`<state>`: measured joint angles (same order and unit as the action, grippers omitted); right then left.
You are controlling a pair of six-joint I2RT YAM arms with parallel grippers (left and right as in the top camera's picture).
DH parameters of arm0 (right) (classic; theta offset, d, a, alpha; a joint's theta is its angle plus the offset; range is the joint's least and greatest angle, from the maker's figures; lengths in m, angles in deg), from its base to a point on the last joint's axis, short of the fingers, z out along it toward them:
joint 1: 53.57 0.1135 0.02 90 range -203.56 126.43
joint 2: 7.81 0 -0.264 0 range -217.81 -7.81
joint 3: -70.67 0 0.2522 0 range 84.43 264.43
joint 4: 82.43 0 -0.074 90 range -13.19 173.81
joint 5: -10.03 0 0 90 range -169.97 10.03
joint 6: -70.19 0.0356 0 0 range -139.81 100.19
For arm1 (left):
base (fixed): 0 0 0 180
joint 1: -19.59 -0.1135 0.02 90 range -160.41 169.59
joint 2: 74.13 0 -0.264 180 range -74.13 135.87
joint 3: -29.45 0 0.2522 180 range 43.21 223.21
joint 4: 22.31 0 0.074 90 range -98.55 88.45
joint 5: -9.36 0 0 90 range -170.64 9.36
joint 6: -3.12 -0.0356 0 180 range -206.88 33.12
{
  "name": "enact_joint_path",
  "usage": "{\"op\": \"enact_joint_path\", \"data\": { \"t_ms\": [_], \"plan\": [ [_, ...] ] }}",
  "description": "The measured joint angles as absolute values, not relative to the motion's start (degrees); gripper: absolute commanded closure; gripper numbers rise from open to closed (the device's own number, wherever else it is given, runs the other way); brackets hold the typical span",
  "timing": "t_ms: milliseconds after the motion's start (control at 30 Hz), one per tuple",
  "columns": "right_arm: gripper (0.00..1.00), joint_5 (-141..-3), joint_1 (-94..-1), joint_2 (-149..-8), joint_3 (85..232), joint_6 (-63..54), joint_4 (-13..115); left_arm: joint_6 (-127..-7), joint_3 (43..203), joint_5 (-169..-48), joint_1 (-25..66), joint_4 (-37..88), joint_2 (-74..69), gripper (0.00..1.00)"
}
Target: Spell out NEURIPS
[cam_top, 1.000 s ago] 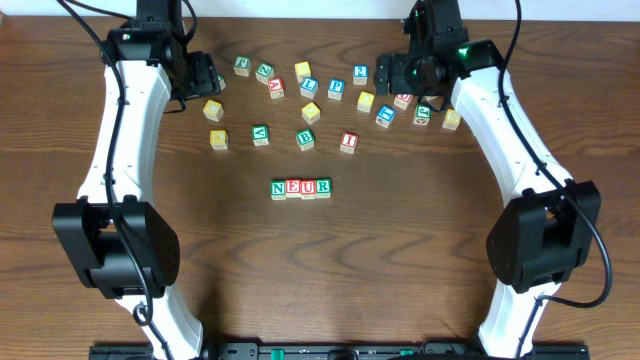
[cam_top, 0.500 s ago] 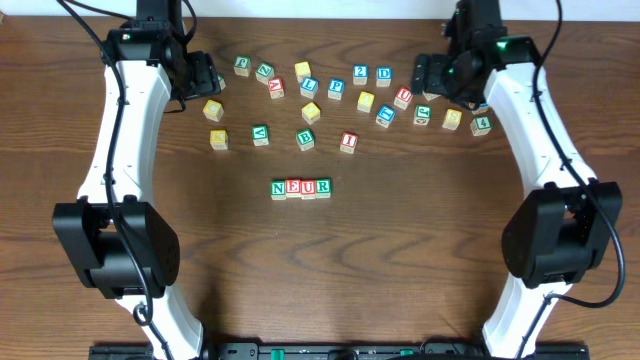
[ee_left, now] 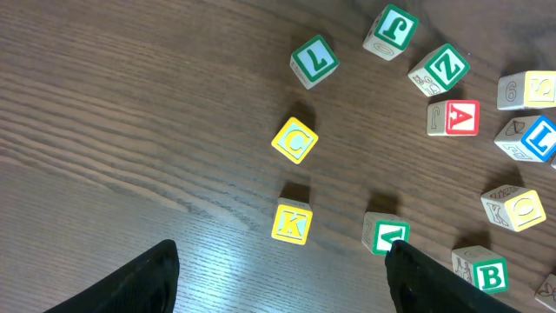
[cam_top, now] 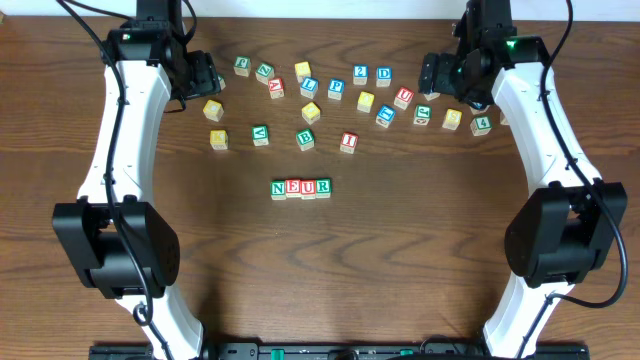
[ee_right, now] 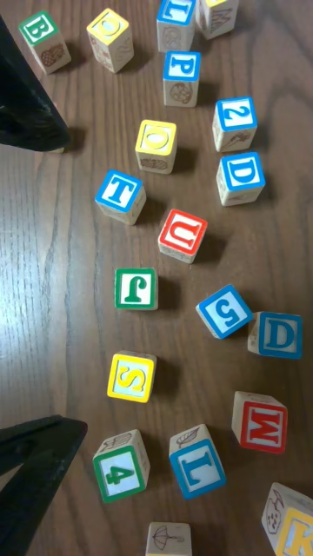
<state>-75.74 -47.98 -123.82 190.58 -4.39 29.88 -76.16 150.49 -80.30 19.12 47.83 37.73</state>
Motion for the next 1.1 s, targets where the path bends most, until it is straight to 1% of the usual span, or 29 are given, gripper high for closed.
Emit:
{"op": "enact_joint_path", "data": {
  "t_ms": [333,500,833,1100],
  "plan": [
    [0.10,-76.0,-48.0,-123.8,190.6,-5.0,29.9,-76.1,150.5,-80.3,19.3,47.8,37.7,0.25],
    [0.13,-76.1,-48.0,-123.8,190.6,-4.9,30.6,-76.1,150.5,-80.3,19.3,47.8,37.7,0.25],
    [0.14,-73.5,-47.1,-124.2,190.6,-3.6,37.1,-74.2,150.5,-80.3,19.3,47.4,37.7,0.25],
    [0.11,-72.3,-42.5,-126.5,192.9,-3.6,39.6,-74.2,150.5,-80.3,19.3,45.8,37.7,0.25]
  ]
}}
